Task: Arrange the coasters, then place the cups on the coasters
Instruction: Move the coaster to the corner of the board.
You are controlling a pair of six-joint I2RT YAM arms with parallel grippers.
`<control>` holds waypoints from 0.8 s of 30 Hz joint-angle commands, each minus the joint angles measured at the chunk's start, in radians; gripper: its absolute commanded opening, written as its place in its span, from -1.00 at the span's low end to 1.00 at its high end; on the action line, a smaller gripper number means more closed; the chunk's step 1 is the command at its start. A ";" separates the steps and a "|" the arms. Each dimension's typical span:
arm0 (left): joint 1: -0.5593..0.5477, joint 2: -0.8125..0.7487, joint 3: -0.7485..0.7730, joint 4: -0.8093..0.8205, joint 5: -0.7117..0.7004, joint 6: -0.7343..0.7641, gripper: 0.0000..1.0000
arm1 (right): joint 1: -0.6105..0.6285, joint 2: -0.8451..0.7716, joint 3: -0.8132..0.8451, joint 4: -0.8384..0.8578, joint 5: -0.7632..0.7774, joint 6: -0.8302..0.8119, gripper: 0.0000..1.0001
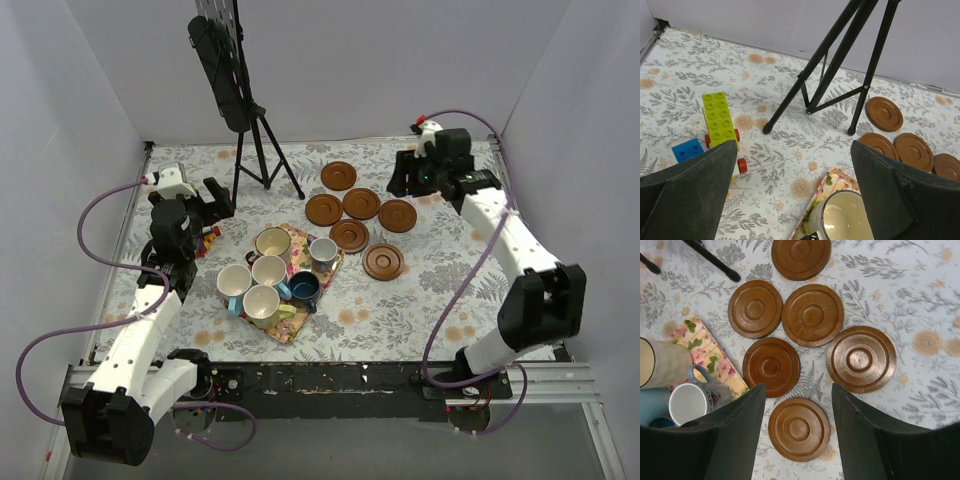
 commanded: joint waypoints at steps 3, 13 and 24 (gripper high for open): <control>-0.038 0.005 -0.010 0.018 0.000 0.012 0.96 | 0.101 0.269 0.263 -0.080 0.077 -0.086 0.23; -0.078 0.019 -0.016 0.034 0.017 0.006 0.96 | 0.110 0.611 0.505 0.095 0.077 -0.189 -0.21; -0.082 0.025 -0.013 0.041 0.045 0.015 0.96 | 0.113 0.850 0.728 0.176 0.056 -0.135 0.04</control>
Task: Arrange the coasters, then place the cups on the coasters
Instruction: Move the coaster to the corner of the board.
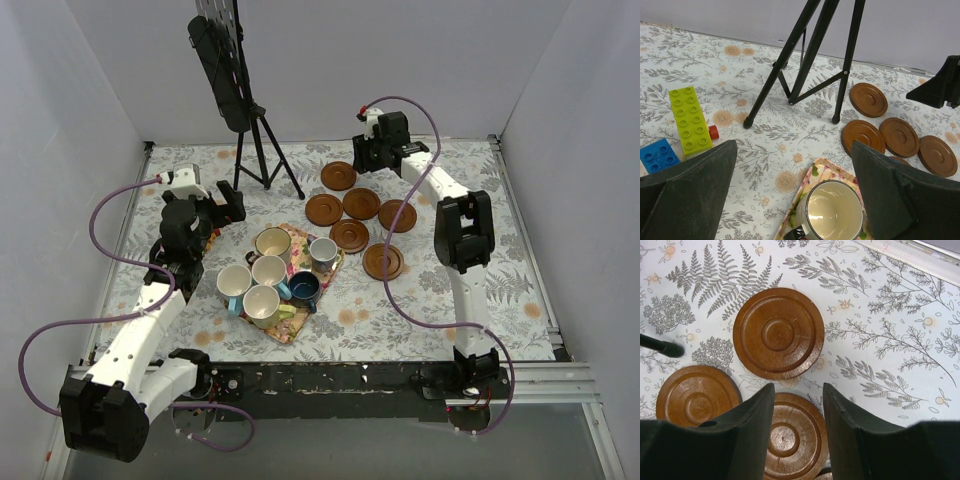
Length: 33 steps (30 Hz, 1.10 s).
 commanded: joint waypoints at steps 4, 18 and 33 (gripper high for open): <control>-0.010 -0.006 -0.004 0.026 0.032 0.016 0.96 | 0.010 0.061 0.054 0.163 -0.001 0.058 0.13; -0.027 -0.012 -0.004 0.032 0.055 0.022 0.97 | 0.046 0.193 0.128 0.137 0.114 0.165 0.08; -0.052 -0.023 -0.007 0.043 0.101 0.042 0.96 | 0.055 0.233 0.166 0.079 0.266 0.142 0.01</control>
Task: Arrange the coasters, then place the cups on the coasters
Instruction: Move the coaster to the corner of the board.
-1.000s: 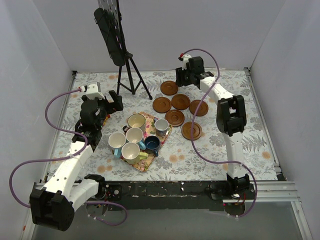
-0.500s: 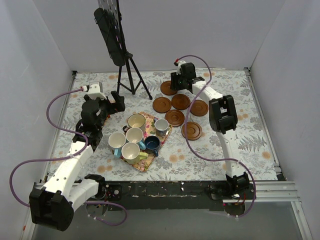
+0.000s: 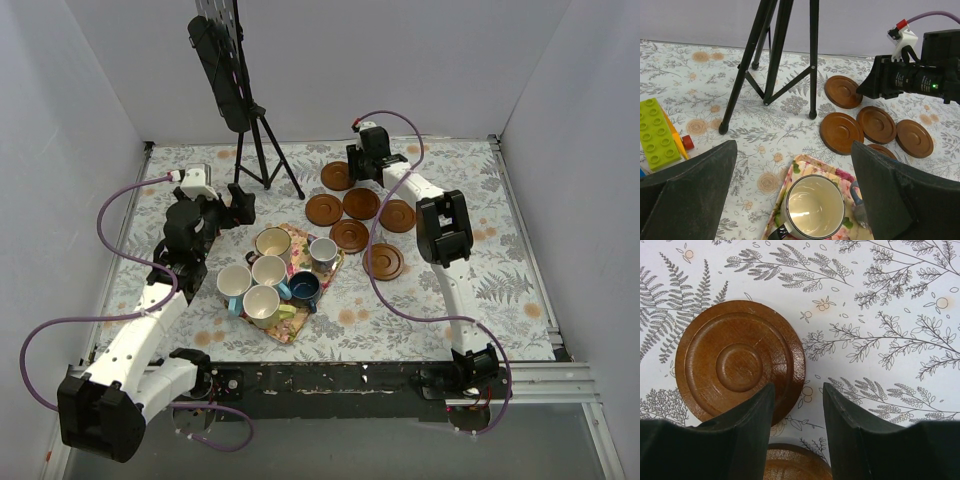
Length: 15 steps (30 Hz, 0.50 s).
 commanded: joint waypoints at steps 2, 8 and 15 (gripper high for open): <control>-0.010 -0.022 -0.006 0.012 0.022 0.021 0.96 | 0.005 0.043 0.099 -0.061 0.022 -0.013 -0.03; -0.013 -0.022 -0.006 0.014 0.023 0.023 0.96 | 0.020 0.031 0.066 -0.067 0.025 -0.039 -0.11; -0.016 -0.024 -0.008 0.014 0.020 0.025 0.96 | 0.020 0.025 0.058 -0.094 0.109 -0.022 -0.27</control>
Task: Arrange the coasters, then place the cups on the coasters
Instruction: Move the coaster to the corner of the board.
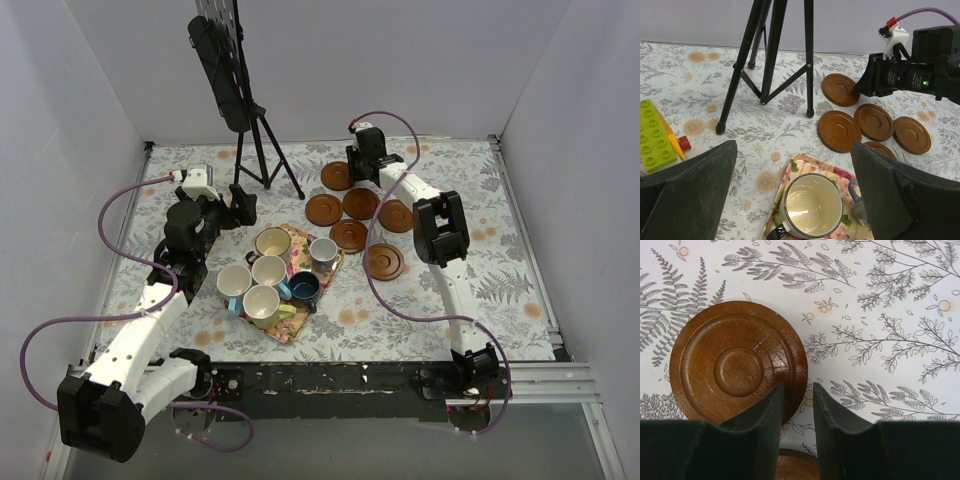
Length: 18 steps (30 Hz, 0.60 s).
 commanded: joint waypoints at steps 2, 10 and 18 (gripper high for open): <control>-0.007 -0.025 -0.007 0.012 0.003 0.017 0.96 | 0.007 -0.026 -0.010 -0.070 0.177 0.016 -0.29; -0.028 -0.019 -0.007 0.010 0.003 0.015 0.96 | -0.048 -0.127 -0.188 -0.032 0.206 0.096 -0.41; -0.038 -0.014 -0.007 0.010 0.006 0.014 0.96 | -0.071 -0.173 -0.204 0.005 0.074 0.075 -0.13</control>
